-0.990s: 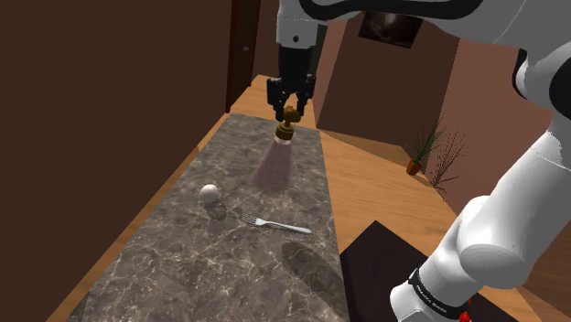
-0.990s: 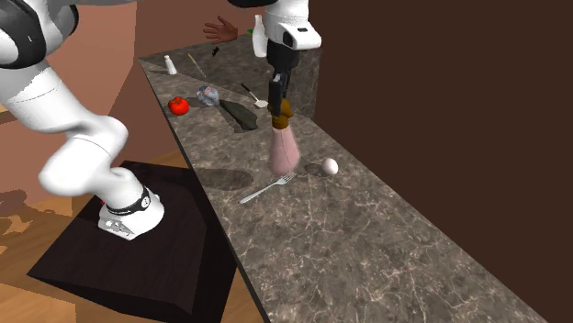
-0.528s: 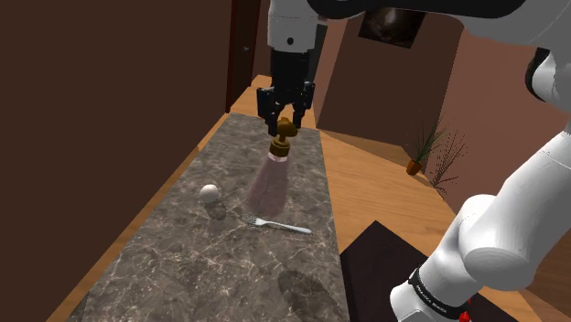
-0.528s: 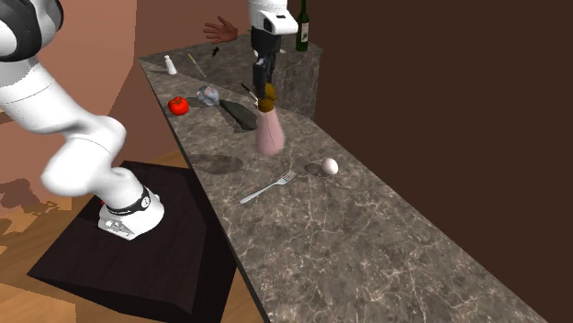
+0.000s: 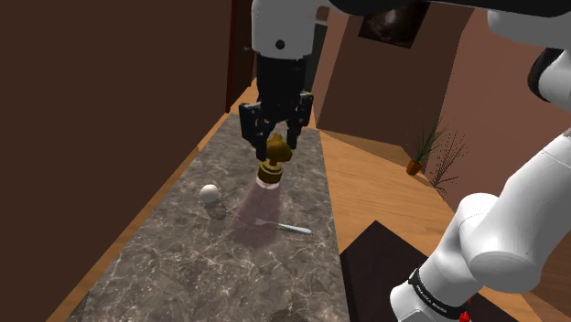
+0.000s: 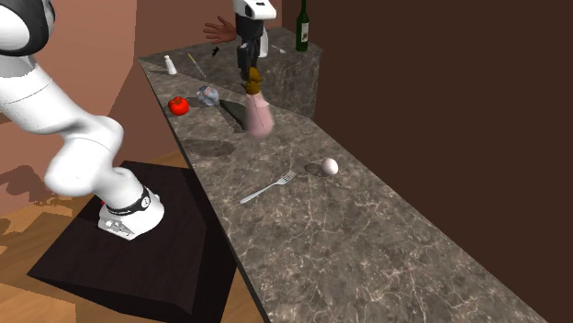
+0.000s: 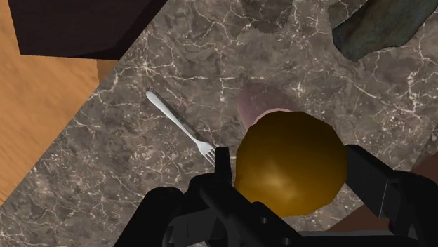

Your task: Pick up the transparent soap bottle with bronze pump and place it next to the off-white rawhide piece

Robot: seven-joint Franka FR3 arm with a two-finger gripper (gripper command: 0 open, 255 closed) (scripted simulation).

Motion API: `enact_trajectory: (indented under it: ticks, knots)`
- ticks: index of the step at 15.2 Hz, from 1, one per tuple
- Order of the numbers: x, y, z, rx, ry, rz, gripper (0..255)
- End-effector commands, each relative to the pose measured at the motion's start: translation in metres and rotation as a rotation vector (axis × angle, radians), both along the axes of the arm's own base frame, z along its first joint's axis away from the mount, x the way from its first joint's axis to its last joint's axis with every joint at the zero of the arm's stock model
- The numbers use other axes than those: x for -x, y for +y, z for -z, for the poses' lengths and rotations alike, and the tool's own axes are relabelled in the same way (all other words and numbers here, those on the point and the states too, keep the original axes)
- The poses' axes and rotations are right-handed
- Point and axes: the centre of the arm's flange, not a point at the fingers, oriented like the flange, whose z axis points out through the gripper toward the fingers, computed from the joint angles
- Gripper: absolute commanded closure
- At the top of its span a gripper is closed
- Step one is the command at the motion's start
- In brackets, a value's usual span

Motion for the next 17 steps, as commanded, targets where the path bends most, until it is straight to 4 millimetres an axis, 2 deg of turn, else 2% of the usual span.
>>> enact_trajectory:
  ticks: [1,3,4,17]
  knots:
    - [0.015,0.021,0.001,0.0,-0.001,0.002,255]
    - [0.03,0.042,0.001,0.0,-0.001,0.002,255]
    - [0.043,0.059,0.001,0.0,-0.001,0.002,255]
    - [0.043,0.059,0.069,0.0,-0.001,0.002,255]
